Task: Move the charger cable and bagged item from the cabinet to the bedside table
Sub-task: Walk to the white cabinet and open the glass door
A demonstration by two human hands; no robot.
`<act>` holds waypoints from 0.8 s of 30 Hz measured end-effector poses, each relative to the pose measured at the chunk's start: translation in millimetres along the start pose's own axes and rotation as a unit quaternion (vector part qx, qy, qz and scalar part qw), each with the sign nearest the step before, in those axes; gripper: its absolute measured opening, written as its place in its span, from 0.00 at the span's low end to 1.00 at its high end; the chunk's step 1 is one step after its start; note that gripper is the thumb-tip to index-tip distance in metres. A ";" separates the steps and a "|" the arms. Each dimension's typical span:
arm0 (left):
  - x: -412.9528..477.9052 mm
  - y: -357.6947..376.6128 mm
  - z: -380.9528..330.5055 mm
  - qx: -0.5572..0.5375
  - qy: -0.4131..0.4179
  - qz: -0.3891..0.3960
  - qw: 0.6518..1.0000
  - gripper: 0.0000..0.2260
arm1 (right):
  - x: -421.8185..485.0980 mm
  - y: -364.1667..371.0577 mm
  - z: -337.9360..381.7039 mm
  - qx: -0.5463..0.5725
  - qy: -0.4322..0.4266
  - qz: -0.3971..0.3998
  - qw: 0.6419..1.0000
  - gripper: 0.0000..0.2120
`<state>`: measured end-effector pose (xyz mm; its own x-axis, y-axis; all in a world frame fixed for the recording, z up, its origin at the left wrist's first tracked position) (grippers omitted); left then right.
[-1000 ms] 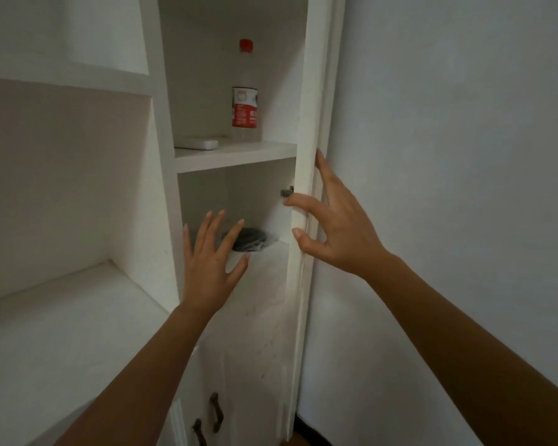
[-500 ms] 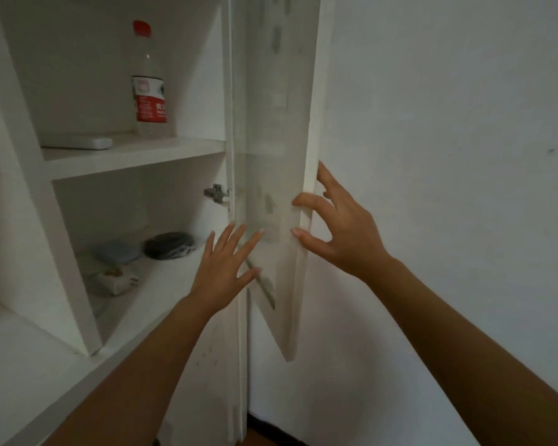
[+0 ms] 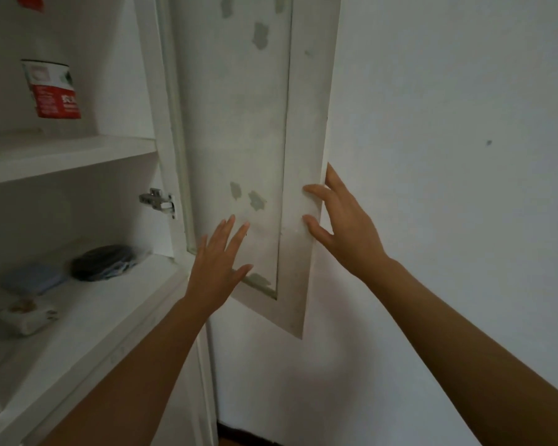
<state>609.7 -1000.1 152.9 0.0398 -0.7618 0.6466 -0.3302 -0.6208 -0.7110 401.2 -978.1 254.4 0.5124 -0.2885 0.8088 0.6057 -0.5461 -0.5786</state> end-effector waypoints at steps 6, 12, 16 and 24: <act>22.0 24.8 -9.4 0.003 -0.013 -0.003 1.000 0.38 | -7.6 13.9 -36.2 -0.085 -0.001 0.008 0.996 0.25; 37.3 42.7 -19.9 0.004 -0.014 -0.014 1.000 0.38 | -11.8 28.7 -64.0 -0.212 -0.010 0.068 0.975 0.31; 50.0 50.8 -19.6 0.032 -0.002 0.003 0.999 0.39 | -6.9 39.9 -83.4 -0.219 0.018 0.112 0.969 0.34; 64.6 53.4 -15.9 0.039 0.009 0.001 0.999 0.35 | -2.2 53.8 -97.9 -0.173 0.024 0.102 0.979 0.35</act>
<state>579.7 -1079.5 161.1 0.0230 -0.7600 0.6495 -0.2555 -0.6326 -0.7312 373.1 -1083.9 231.7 0.5670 -0.4519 0.6886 0.2462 -0.7048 -0.6653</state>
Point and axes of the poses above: each hand's wrist, its own x-axis towards the middle knuckle, its own y-axis out of the palm, z = x × y, the point moved 4 cm from there along x, towards the middle knuckle, and after that the axes turned 11 degrees about -y, right-handed, at the moved point
